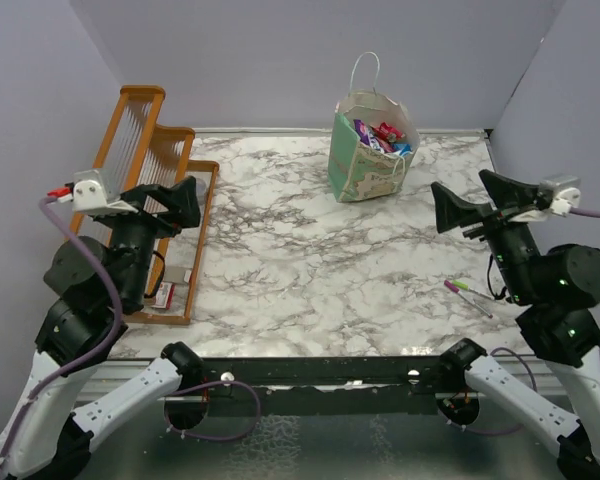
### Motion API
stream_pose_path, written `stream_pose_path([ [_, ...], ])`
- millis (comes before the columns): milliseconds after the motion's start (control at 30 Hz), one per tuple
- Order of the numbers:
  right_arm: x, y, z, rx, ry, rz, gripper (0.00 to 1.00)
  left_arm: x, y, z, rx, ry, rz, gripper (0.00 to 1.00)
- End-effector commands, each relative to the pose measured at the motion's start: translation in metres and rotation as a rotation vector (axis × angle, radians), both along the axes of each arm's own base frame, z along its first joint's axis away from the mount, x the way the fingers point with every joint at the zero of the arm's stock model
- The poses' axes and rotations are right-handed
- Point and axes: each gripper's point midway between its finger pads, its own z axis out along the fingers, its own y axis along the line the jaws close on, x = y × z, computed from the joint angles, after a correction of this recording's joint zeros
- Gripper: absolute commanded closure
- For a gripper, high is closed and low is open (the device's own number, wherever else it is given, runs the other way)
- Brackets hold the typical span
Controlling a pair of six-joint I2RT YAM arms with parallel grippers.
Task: Take the snacks out of the paper bag
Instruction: Move the paper bag to the center of the board.
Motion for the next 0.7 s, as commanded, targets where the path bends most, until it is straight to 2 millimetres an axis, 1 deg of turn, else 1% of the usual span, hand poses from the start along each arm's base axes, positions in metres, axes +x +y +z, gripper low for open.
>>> stream_pose_path([
  [0, 0.036, 0.003, -0.034, 0.001, 0.088, -0.057, 0.01, 0.024, -0.023, 0.001, 0.011, -0.06, -0.054, 0.04],
  [100, 0.062, -0.004, -0.068, 0.005, 0.186, -0.124, 0.01, 0.044, -0.035, -0.012, 0.047, -0.061, -0.079, 0.03],
  [200, 0.08, -0.011, -0.096, 0.006, 0.27, -0.168, 0.01, 0.063, -0.051, -0.029, 0.086, -0.059, -0.136, 0.02],
  [267, 0.089, -0.016, -0.114, -0.004, 0.331, -0.194, 0.01, 0.074, -0.063, -0.042, 0.115, -0.057, -0.184, 0.02],
  [400, 0.1, -0.027, -0.145, -0.007, 0.424, -0.233, 0.01, 0.091, -0.081, -0.065, 0.147, -0.05, -0.271, 0.01],
  [533, 0.105, -0.038, -0.167, 0.02, 0.48, -0.279, 0.01, 0.099, -0.098, -0.09, 0.177, -0.034, -0.36, 0.01],
  [667, 0.111, -0.039, -0.176, 0.026, 0.503, -0.276, 0.01, 0.103, -0.113, -0.11, 0.205, -0.023, -0.438, 0.02],
])
